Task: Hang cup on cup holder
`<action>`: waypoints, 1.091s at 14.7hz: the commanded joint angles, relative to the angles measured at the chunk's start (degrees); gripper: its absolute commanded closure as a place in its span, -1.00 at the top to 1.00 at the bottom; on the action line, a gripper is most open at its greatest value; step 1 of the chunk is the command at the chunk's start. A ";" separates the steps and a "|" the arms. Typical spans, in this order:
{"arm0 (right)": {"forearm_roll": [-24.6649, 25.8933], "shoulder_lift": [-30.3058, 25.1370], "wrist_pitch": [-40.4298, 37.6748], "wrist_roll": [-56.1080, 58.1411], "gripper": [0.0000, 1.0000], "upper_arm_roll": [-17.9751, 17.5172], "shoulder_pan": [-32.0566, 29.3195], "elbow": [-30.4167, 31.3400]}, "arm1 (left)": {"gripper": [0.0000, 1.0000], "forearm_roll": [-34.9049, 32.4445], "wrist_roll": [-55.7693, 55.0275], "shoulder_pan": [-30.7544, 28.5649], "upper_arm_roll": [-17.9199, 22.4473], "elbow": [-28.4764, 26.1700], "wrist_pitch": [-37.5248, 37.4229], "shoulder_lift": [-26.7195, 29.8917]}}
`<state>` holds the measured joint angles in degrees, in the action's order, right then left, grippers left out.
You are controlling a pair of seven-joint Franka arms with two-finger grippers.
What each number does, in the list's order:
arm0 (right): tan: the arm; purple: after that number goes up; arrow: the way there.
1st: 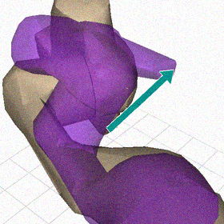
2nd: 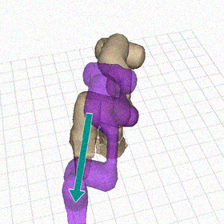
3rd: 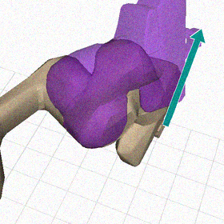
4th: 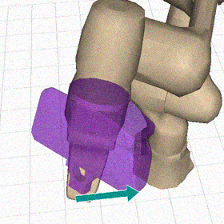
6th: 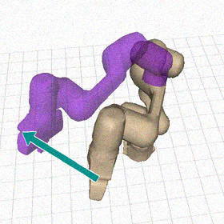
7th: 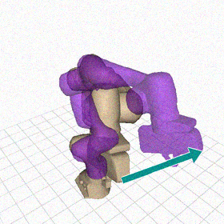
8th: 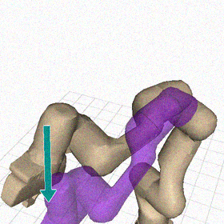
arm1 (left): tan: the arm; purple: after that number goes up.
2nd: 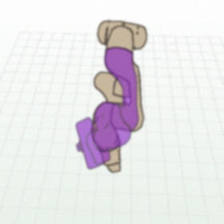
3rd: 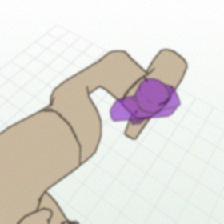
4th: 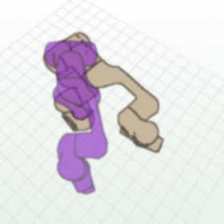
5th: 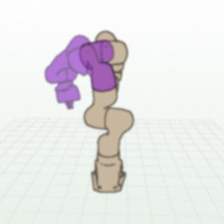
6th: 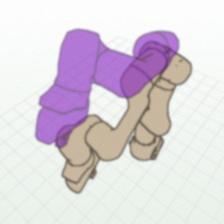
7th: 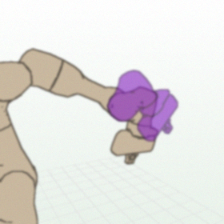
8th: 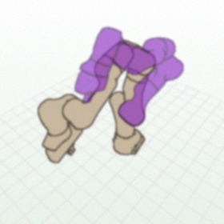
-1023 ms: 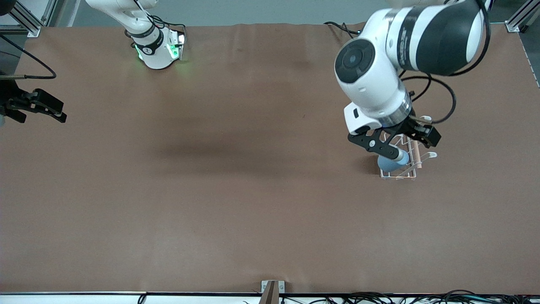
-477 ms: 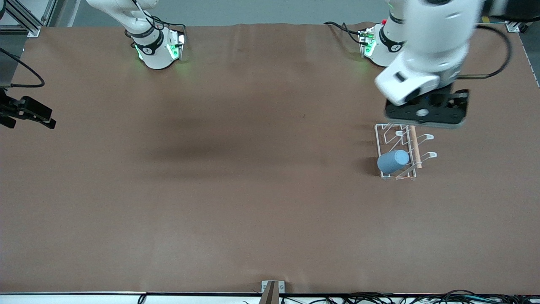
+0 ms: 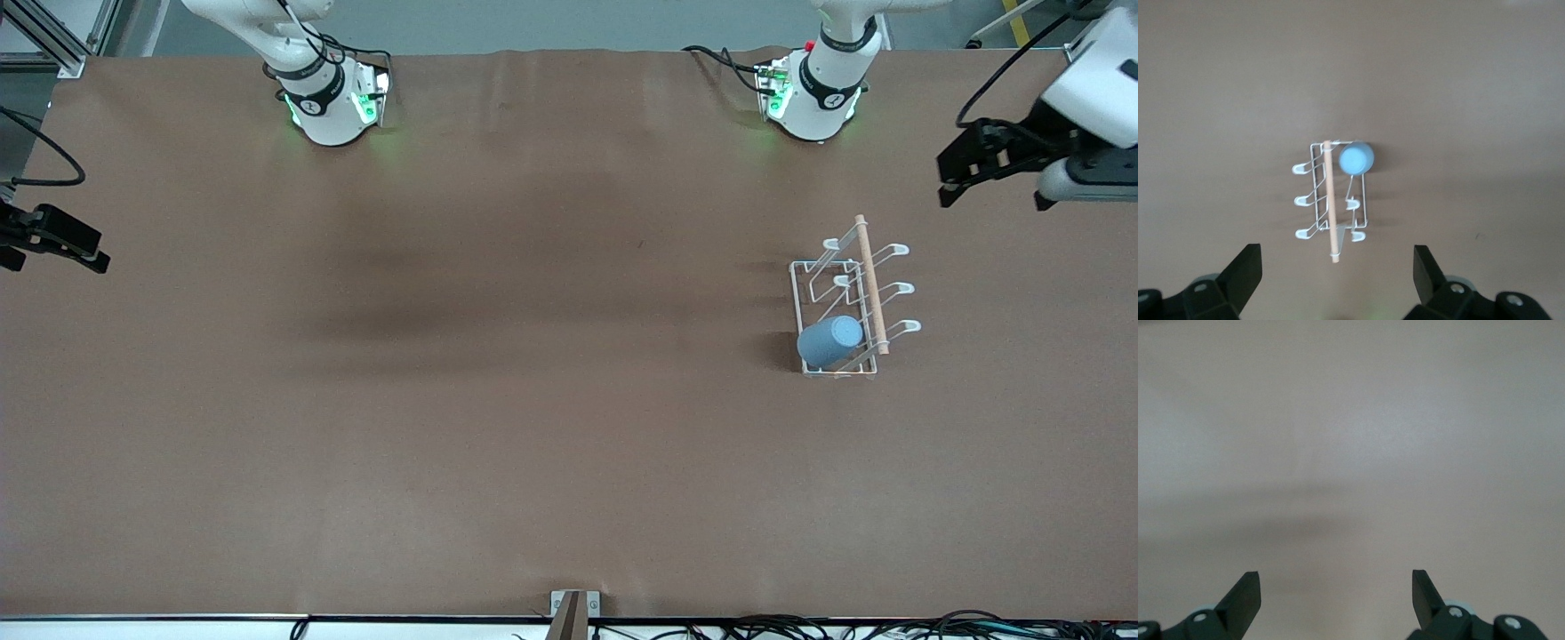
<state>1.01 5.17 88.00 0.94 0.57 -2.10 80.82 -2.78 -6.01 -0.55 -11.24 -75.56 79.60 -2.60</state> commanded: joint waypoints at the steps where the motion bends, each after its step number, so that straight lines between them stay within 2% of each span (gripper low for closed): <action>1: -0.31 -0.42 0.42 0.73 1.00 -0.48 -0.71 0.30 | 1.00 0.84 0.65 1.34 2.71 -10.63 4.42 6.89; 5: -0.22 -0.42 0.42 0.73 1.00 -0.39 -0.89 0.21 | 1.00 0.76 0.74 1.52 2.89 -19.96 9.08 12.43; 16: -0.22 -0.42 1.65 0.73 1.00 -0.39 -0.89 0.21 | 1.00 1.28 2.41 0.99 2.80 -14.61 6.27 8.40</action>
<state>1.01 5.17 89.16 0.95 0.59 -2.25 80.81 -2.50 -4.54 0.45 -8.62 -92.66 87.28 7.50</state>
